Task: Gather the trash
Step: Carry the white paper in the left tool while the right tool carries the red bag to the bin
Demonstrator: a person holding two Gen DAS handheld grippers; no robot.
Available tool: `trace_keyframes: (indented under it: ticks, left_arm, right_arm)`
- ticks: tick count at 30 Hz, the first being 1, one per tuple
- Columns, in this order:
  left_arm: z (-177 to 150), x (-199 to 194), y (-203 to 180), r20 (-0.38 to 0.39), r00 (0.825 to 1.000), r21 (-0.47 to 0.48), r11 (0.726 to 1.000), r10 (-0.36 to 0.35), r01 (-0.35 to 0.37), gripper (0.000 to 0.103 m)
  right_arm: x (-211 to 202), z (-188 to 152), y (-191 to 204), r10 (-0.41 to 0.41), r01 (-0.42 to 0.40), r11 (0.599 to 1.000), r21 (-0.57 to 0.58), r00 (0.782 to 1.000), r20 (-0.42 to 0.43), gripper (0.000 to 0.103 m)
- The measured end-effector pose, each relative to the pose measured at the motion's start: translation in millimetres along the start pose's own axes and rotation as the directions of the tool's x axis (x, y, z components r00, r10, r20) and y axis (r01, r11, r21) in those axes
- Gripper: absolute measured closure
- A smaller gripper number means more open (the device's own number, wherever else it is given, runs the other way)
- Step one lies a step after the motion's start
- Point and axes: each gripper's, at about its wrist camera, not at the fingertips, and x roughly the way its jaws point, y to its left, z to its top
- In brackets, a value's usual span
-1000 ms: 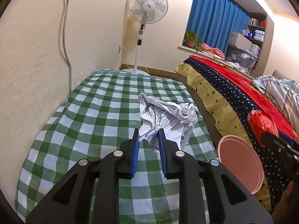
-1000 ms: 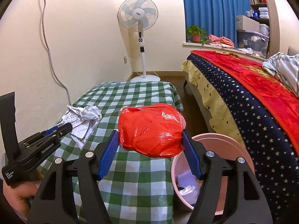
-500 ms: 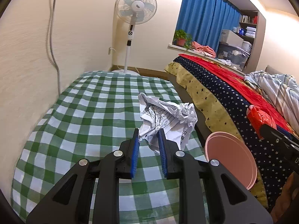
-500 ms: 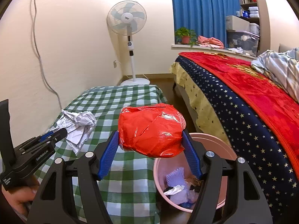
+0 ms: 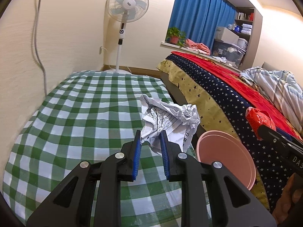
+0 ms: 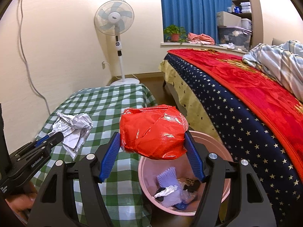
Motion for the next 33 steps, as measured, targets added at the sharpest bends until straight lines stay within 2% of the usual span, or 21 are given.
trace_keyframes:
  ticks: [15,27,33]
  left_arm:
    - [-4.5,16.7,-20.1,-0.019,0.999,0.033,0.999,-0.040,0.040,0.083]
    - [-11.2,36.3,-50.9,-0.042,0.995,0.070,0.993,-0.095,0.098,0.083]
    - [-16.7,53.0,-72.3,-0.061,0.990,0.080,0.988,-0.130,0.135,0.083]
  right_arm:
    - [13.6,-5.1,-14.9,-0.053,0.053,0.998,0.043,0.998,-0.017,0.036]
    - [27.7,-11.0,-37.7,-0.135,0.139,0.986,0.091,0.990,-0.042,0.036]
    - [31.6,-15.2,-56.0,-0.199,0.205,0.971,0.125,0.978,-0.054,0.036]
